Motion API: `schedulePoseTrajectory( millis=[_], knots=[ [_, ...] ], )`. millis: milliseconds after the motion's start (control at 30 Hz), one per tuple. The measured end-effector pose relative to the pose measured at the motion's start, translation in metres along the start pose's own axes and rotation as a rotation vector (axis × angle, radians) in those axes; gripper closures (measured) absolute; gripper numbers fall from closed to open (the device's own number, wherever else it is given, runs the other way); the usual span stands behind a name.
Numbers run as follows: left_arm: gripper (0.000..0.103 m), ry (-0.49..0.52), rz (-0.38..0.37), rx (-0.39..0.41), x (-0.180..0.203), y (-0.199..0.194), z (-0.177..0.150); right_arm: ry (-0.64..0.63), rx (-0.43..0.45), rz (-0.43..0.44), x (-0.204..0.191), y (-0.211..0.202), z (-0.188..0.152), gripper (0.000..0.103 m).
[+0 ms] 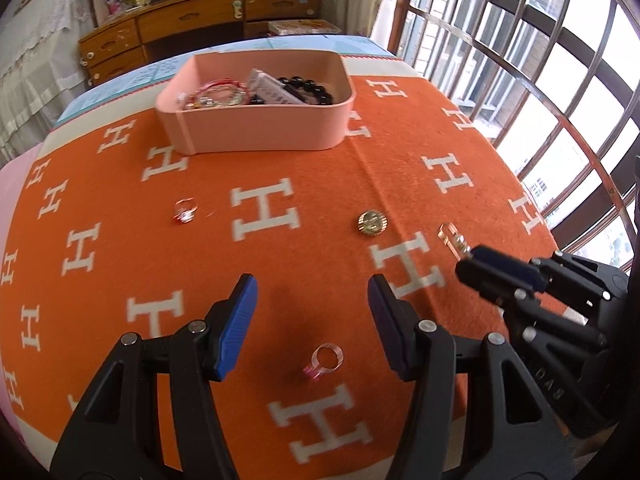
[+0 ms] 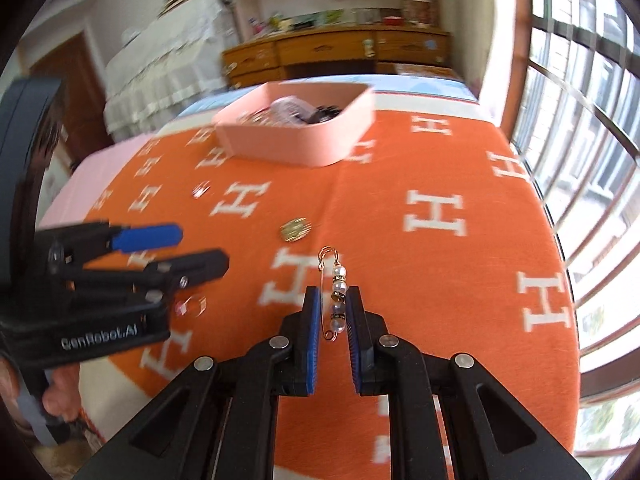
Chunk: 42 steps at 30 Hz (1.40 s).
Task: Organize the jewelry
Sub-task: 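Grasp the gold coin with the left gripper while the right holds the safety pin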
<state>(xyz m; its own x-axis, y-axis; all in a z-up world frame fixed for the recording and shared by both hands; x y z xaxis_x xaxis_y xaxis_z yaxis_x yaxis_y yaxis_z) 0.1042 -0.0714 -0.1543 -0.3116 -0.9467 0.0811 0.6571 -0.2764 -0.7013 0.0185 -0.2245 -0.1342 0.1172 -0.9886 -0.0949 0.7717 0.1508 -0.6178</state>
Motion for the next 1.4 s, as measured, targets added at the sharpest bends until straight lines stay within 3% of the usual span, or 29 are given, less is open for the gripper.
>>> schedulePoseTrajectory(
  millis=[267,567,867,1067,1400],
  knots=[
    [0.049,0.024,-0.019,-0.049,0.021,0.033,0.015,0.114,0.007,-0.005,0.036,0.003,-0.002,0.091],
    [0.049,0.04,-0.014,-0.059,0.034,0.052,0.022,0.149,0.02,0.005,0.043,0.002,-0.003,0.091],
    [0.063,0.064,-0.007,-0.054,0.041,0.059,0.026,0.16,0.009,0.012,0.042,0.004,-0.005,0.091],
    [0.087,0.059,-0.005,-0.044,0.04,0.059,0.027,0.162,0.004,0.014,0.041,0.005,-0.006,0.091],
    [0.088,0.038,-0.012,-0.023,0.035,0.047,0.023,0.158,0.002,0.018,0.037,0.007,-0.008,0.091]
  ],
)
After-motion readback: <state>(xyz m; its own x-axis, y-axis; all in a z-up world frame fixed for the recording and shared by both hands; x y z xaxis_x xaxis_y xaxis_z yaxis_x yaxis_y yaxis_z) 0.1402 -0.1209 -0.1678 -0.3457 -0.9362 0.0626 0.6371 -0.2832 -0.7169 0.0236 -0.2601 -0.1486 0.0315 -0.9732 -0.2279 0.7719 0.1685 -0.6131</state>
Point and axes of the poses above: each gripper's, at about its wrist camera, not at the fingertips, and y roughly the way its jaws point, x to its right, z to its top, the point moved 2 cm from there along y, roughly the way its jaws point, and after that the axes turned 14 degrees about x, right-handed, at the moved point
